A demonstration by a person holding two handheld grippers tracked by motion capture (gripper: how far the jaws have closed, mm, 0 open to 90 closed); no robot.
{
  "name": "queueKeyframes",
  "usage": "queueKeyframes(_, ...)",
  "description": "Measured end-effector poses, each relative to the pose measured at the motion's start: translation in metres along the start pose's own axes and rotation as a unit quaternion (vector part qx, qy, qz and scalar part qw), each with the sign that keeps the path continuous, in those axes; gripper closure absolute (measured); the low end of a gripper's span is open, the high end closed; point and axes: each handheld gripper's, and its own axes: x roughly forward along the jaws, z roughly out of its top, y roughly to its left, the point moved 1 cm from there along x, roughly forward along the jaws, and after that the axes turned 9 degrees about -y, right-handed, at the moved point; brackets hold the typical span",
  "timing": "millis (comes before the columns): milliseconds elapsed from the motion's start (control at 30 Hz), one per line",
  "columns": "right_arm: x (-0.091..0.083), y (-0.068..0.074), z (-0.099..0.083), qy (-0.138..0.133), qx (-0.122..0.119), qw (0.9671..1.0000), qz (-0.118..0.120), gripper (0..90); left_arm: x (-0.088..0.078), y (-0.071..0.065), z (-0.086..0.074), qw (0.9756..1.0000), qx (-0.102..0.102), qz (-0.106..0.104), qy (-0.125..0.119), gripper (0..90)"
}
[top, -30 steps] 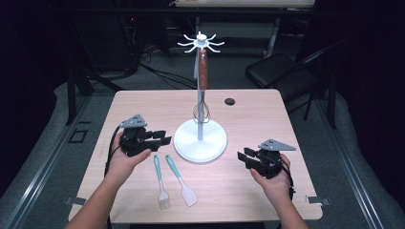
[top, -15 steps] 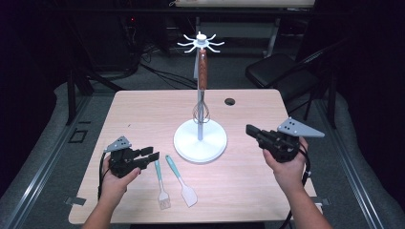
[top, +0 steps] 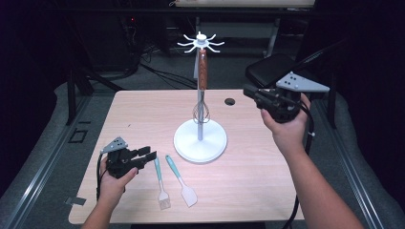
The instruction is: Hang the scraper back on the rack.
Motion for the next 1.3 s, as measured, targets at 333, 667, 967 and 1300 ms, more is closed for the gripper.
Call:
queueKeyframes(333,0.038,0.000,0.027,-0.019,0.008,0.9998,0.006,90.0,-0.002,0.003,0.000,1.0000,-0.005,0.001,-0.006,58.5)
queueKeyframes(667,0.065,0.002,0.050,-0.036,0.004,0.9993,-0.005,90.0,0.003,0.001,-0.002,1.0000,0.002,-0.001,0.005,58.5)
queueKeyframes(967,0.083,0.004,0.054,-0.033,0.014,0.9994,0.002,90.0,0.004,0.001,-0.002,1.0000,0.002,-0.002,0.006,58.6)
queueKeyframes(1300,0.083,0.018,0.055,-0.039,0.009,0.9991,0.016,90.0,0.003,0.002,-0.003,1.0000,0.001,0.000,0.004,59.0)
